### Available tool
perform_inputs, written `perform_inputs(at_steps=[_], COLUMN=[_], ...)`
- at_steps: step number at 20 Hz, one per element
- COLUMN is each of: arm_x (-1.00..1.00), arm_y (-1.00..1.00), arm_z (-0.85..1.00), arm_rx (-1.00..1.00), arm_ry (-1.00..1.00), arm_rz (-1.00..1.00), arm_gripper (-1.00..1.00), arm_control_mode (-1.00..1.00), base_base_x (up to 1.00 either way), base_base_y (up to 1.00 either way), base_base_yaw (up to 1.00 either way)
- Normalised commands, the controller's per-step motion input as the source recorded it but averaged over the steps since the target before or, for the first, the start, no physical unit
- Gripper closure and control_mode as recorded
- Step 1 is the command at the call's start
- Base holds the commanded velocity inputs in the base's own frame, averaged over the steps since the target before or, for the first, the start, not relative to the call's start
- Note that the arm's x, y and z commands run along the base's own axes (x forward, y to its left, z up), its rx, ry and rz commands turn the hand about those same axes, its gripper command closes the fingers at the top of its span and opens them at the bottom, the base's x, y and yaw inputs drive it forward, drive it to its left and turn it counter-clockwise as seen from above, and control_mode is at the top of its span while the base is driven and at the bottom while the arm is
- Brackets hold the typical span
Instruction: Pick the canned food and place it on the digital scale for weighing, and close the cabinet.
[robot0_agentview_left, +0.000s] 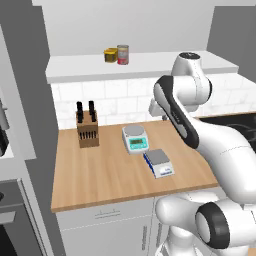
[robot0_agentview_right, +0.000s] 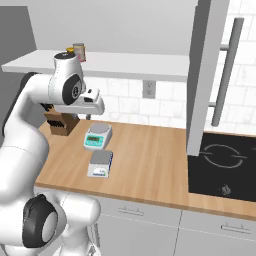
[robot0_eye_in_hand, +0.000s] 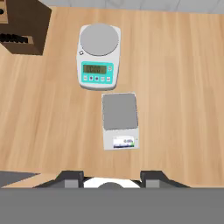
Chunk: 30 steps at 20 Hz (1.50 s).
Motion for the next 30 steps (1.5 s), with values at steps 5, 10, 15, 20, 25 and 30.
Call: perform_inputs(at_steps=[5, 10, 15, 20, 25, 30], arm_x=[-0.36, -0.53, -0.27, -0.11, 0.0, 0.1], arm_y=[0.02, 0.09, 0.02, 0.02, 0.13, 0.19], arm_z=[0.0, 0.2, 0.5, 0.67, 0.87, 0.76], arm_rx=[0.0, 0.0, 0.02, 0.09, 0.07, -0.07], arm_ry=[-0.05, -0.33, -0.32, -0.22, -0.15, -0.16], arm_rz=[0.0, 0.02, 0.03, 0.0, 0.0, 0.01], arm_gripper=[-1.0, -1.0, -1.0, -1.0, -1.0, -1.0], arm_control_mode=[-1.0, -1.0, -1.0, -1.0, -1.0, -1.0], base_base_x=[0.0, 0.0, 0.0, 0.0, 0.0, 0.0], base_base_y=[0.0, 0.0, 0.0, 0.0, 0.0, 0.0], base_base_yaw=[0.0, 0.0, 0.0, 0.0, 0.0, 0.0])
